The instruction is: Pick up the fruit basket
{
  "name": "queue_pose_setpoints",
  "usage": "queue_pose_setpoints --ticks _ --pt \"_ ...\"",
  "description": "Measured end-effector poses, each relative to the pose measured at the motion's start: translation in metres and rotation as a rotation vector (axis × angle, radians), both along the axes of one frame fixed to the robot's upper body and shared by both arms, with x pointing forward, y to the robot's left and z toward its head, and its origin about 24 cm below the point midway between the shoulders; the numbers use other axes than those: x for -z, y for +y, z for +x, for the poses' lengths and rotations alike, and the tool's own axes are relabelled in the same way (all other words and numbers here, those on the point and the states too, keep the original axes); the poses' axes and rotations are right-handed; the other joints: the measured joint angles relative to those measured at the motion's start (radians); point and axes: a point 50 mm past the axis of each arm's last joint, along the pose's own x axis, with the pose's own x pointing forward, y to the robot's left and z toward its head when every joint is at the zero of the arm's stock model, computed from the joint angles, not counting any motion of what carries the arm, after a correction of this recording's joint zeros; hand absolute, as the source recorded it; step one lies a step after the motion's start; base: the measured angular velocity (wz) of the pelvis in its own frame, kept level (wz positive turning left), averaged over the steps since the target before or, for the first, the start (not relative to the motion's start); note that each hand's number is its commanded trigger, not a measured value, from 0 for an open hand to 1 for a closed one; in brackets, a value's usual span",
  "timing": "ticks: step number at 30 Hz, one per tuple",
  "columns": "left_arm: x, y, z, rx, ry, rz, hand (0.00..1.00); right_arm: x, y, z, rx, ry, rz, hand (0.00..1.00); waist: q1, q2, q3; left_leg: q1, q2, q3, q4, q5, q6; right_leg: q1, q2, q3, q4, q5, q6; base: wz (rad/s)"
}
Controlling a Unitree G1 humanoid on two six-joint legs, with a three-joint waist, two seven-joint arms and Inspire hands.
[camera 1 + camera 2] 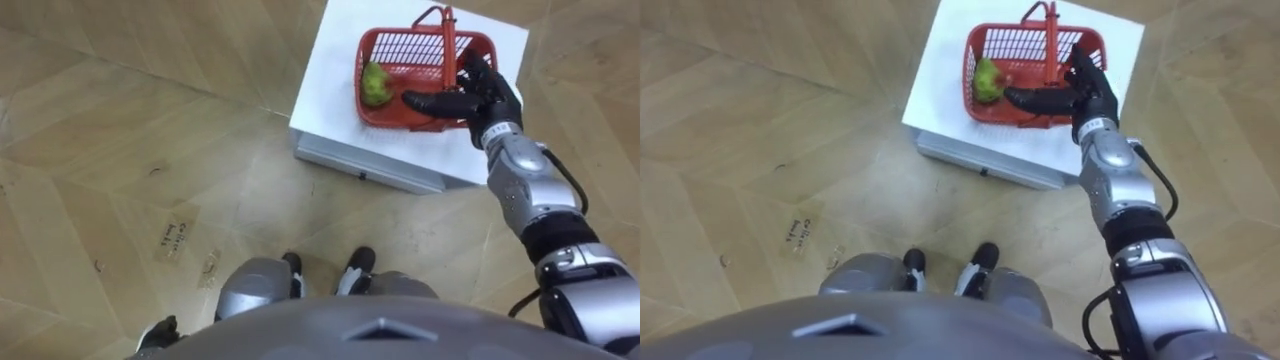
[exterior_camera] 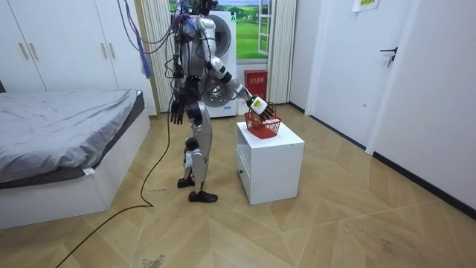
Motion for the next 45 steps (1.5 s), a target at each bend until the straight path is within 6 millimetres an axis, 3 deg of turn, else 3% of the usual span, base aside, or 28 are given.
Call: queue_pose_setpoints --ticks 4,13,20,24,26,32,36,38,40,45 --pt "-0.002 0.002 -0.008 -0.024 0.003 0.008 0.0 -0.002 -0.002 -0.01 0.002 -0.021 -0.009 0.0 -0.021 -0.001 -0.0002 0.032 0.001 0.022 -0.01 0.0 0.0 0.024 0.001 0.004 -0.002 -0.002 0.003 -0.07" --pt "-0.003 0.006 -0.005 -0.059 -0.032 0.02 0.0 0.004 -0.009 -0.032 -0.003 0.001 -0.056 0.0 -0.073 -0.008 0.0021 0.071 0.003 0.049 -0.035 0.001 0.004 0.036 0.004 0.043 0.018 -0.003 -0.001 -0.07" --pt "-0.005 0.01 0.0 -0.088 -0.068 0.041 0.0 -0.001 -0.021 -0.046 0.039 -0.022 -0.085 0.0 -0.095 -0.01 -0.0021 0.109 0.008 0.075 -0.044 0.002 0.005 0.06 0.013 0.062 0.019 -0.001 -0.004 -0.11" --pt "-0.006 0.011 0.009 -0.074 -0.101 0.05 0.0 0.005 -0.023 -0.056 0.046 0.008 -0.089 0.0 -0.117 -0.002 0.0004 0.143 0.009 0.082 -0.053 0.001 0.005 0.085 0.016 0.068 0.014 -0.001 -0.003 -0.05" --pt "-0.007 0.011 0.013 -0.068 -0.126 0.056 0.0 0.012 -0.025 -0.065 0.052 0.046 -0.092 0.0 -0.123 0.005 -0.0032 0.148 0.009 0.083 -0.061 0.001 0.005 0.09 0.017 0.068 0.013 -0.001 -0.003 -0.03" --pt "-0.009 0.014 0.008 -0.102 -0.134 0.098 0.0 0.057 -0.034 -0.12 0.097 0.307 -0.129 0.0 -0.125 0.02 -0.0097 0.201 0.017 0.104 -0.083 -0.002 0.001 0.132 0.032 0.094 -0.003 -0.001 -0.003 -0.1" --pt "-0.008 0.01 0.007 -0.095 -0.129 0.114 0.0 0.09 -0.042 -0.184 0.128 0.598 -0.152 0.0 -0.122 0.026 -0.0121 0.213 0.019 0.103 -0.086 -0.004 -0.001 0.145 0.033 0.092 -0.003 -0.007 -0.003 0.01" --pt "-0.007 0.009 0.005 -0.116 -0.115 0.117 0.0 0.1 -0.042 -0.209 0.159 0.711 -0.135 0.0 -0.122 0.03 -0.0118 0.218 0.02 0.103 -0.092 -0.005 -0.002 0.151 0.033 0.091 -0.003 -0.008 -0.005 0.0" --pt "-0.005 0.007 -0.003 -0.136 -0.078 0.112 0.0 0.107 -0.037 -0.235 0.186 0.826 -0.098 0.0 -0.124 0.032 -0.0048 0.231 0.022 0.103 -0.092 -0.008 -0.005 0.162 0.036 0.093 -0.002 -0.01 -0.007 -0.04" --pt "-0.003 0.003 -0.01 -0.148 -0.013 0.093 0.0 0.114 -0.025 -0.257 0.174 0.951 -0.049 0.0 -0.122 0.036 -0.0021 0.233 0.023 0.101 -0.086 -0.009 -0.006 0.168 0.04 0.095 -0.002 -0.011 -0.008 0.01"
